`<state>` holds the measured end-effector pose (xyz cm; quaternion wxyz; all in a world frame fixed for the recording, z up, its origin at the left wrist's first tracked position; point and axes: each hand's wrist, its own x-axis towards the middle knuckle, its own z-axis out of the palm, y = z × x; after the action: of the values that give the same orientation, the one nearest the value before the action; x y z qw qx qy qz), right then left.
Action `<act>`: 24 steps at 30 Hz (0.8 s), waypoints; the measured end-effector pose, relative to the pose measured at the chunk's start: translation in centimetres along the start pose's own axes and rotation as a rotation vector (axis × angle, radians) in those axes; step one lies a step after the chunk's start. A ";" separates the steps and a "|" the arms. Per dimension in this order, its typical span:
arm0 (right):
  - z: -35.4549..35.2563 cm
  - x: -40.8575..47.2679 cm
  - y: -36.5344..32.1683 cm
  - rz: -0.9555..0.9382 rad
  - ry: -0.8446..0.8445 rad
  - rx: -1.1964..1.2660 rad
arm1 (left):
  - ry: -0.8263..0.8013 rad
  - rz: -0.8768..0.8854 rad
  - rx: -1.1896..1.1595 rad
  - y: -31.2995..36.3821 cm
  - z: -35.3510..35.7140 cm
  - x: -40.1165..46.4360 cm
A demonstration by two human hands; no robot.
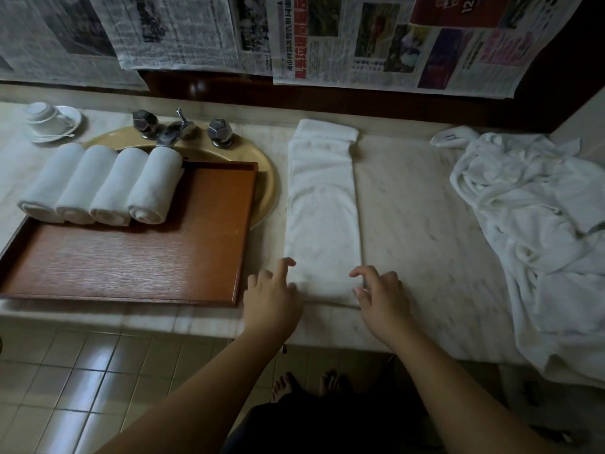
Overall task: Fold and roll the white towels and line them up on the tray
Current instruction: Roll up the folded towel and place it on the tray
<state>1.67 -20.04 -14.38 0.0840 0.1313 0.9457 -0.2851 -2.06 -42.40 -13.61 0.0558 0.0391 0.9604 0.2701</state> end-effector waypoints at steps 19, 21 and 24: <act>2.1 -0.3 -0.8 -0.413 0.148 -0.277 | -0.013 0.607 0.306 -1.6 2.3 0.9; 1.6 -0.3 -0.4 -0.391 0.084 -0.220 | 0.004 0.580 0.280 -1.3 2.0 0.9; 1.3 -0.3 0.5 -0.302 -0.012 -0.098 | -0.037 0.513 0.254 -1.5 1.5 0.4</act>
<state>2.26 -20.48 -15.64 0.0520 -0.0183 0.9670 -0.2489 -2.29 -42.84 -15.65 -0.0023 0.2925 0.9441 0.1519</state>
